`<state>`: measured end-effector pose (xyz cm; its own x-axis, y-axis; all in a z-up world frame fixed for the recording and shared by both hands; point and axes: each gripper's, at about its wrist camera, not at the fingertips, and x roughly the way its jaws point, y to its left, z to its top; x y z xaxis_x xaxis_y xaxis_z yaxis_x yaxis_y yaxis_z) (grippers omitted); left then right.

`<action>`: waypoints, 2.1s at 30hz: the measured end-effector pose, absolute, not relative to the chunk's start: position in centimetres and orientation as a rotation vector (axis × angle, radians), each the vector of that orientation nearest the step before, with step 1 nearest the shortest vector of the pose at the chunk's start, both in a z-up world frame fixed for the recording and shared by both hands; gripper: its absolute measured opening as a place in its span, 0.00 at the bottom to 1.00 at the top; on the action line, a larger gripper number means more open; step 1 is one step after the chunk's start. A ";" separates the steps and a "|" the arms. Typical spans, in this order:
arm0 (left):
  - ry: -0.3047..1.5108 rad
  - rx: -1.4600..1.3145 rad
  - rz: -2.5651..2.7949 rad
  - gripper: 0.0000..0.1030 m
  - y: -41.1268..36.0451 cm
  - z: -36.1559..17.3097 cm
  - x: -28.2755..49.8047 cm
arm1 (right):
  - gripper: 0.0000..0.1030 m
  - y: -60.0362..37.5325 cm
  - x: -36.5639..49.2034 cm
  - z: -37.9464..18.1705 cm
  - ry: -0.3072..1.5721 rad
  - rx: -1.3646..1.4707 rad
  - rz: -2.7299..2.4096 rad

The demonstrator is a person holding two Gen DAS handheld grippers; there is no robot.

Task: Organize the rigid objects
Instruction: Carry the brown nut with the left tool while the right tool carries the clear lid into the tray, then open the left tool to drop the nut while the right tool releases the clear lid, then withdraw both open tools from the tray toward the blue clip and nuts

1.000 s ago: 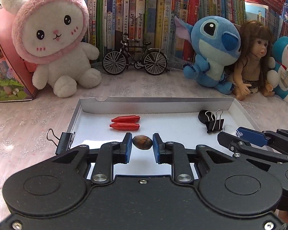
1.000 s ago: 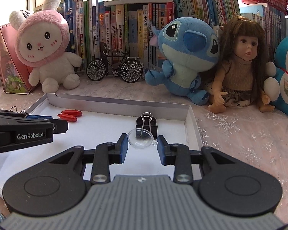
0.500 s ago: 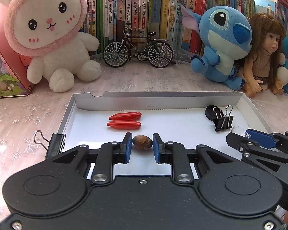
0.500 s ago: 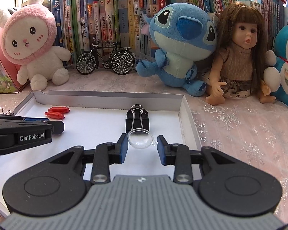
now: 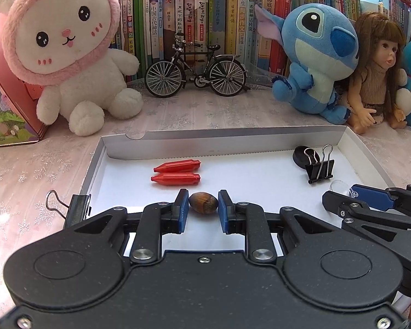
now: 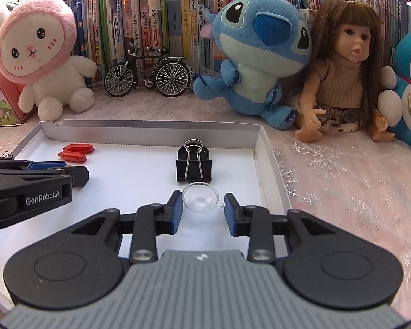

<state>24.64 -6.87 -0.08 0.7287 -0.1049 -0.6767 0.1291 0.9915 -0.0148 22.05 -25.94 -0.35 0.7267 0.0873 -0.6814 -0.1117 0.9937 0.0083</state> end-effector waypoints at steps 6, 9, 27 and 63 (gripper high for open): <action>0.743 0.041 -0.130 0.23 -6.9 0.0 24.6 | 0.44 -26.0 22.1 -0.3 0.751 -0.032 0.107; 0.743 0.045 -0.137 0.30 -7.0 0.2 24.4 | 0.45 -26.1 22.1 -0.3 0.751 -0.024 0.105; 0.581 0.062 -0.212 0.82 -5.9 5.0 17.4 | 0.85 -27.1 17.4 2.4 0.625 -0.028 0.140; 0.536 0.033 -0.229 0.86 -0.3 2.9 2.1 | 1.00 -29.1 2.2 3.0 0.450 -0.134 0.156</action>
